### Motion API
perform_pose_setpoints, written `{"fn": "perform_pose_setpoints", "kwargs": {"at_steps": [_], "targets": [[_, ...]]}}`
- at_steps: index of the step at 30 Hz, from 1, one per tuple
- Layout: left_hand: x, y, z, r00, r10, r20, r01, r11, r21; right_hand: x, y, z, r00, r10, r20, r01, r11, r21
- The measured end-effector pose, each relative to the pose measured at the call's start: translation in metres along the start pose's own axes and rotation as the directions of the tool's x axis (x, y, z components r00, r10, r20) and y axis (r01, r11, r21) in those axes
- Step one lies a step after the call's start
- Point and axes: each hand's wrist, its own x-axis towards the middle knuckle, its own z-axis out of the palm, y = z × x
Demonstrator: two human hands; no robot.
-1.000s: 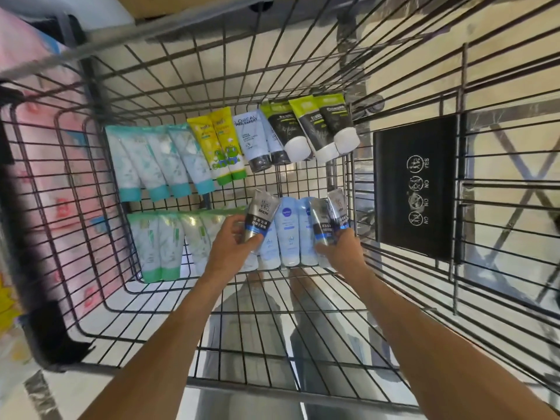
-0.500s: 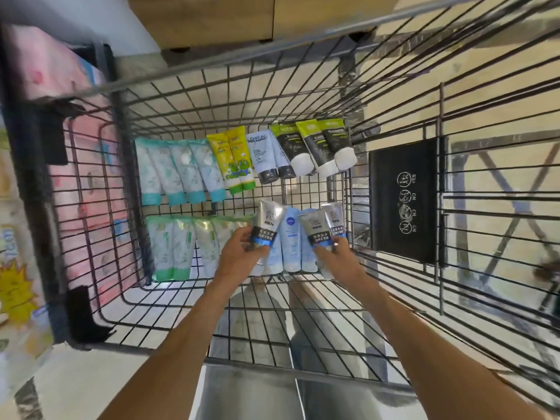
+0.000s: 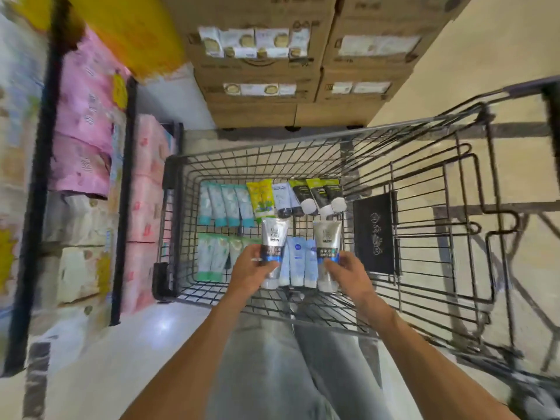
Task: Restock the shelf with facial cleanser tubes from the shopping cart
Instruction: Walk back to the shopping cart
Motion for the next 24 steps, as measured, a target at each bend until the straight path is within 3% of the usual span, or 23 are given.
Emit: {"fn": "perform_pose_setpoints", "kwargs": {"at_steps": [10,15,20,24], "targets": [[-0.081,0.030,-0.005,0.955,0.043,-0.294,-0.091,0.984,-0.153,-0.056,-0.060,-0.020,0.950,-0.215,0.226,0.238,0.968,-0.080],[-0.129,0.025,0.007,0.888,0.018,-0.460,-0.169,0.942,-0.288,-0.073,-0.086,-0.019,0.859,-0.303,0.413,0.396,0.904,-0.160],[-0.191,-0.006,0.007,0.792,-0.075,-0.605,-0.206,0.901,-0.382,-0.088,-0.098,0.006,0.737,-0.293,0.609,0.524,0.817,-0.241],[-0.248,-0.037,0.005,0.671,-0.154,-0.726,-0.286,0.849,-0.445,-0.117,-0.096,0.050,0.611,-0.274,0.743,0.619,0.750,-0.233]]}}
